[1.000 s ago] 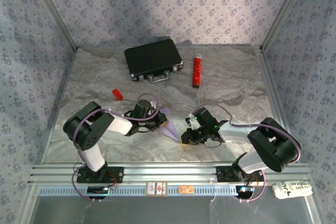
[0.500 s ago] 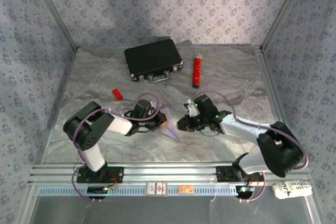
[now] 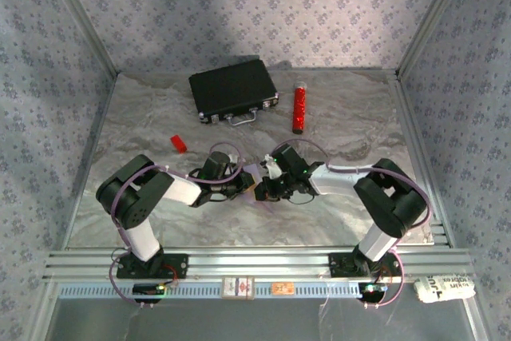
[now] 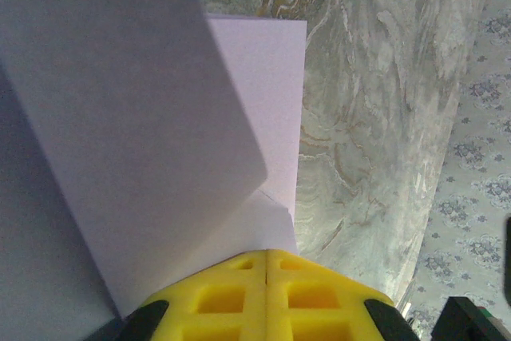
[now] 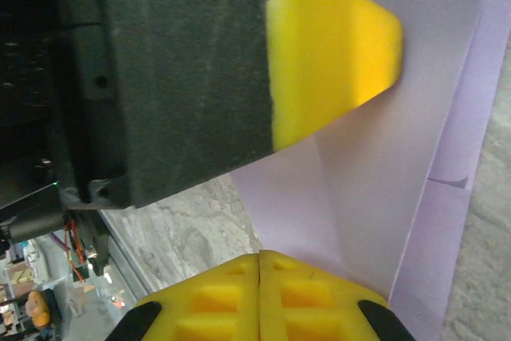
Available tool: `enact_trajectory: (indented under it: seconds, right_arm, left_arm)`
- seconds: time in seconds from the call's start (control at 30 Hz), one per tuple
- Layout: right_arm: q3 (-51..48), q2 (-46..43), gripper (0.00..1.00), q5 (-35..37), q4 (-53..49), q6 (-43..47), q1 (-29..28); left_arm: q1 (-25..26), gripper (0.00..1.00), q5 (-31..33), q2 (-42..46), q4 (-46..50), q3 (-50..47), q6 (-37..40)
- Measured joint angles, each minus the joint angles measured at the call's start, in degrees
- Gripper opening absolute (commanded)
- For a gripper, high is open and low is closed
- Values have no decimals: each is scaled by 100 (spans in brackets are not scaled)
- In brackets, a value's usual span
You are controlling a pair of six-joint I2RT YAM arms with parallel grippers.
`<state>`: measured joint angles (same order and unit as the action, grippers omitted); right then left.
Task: Fold a paper plane with a square sheet of paper (pick it up from the middle)
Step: Fourth fold the wing at the center of the table.
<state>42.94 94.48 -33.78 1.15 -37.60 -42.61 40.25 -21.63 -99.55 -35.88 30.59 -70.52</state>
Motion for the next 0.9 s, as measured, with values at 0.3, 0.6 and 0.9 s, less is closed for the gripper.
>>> enact_trajectory:
  seconds: [0.3, 0.6, 0.9]
  right_arm:
    - [-31, 96, 7, 59, -50, -2, -20]
    - [-448, 111, 7, 35, 372, -98, -20]
    - [-756, 26, 7, 4, 881, -247, -20]
  left_arm:
    - [0, 5, 0, 0, -11, -4, 0]
    - [0, 5, 0, 0, -68, -42, 0]
    - [0, 4, -2, 0, -166, -101, -2]
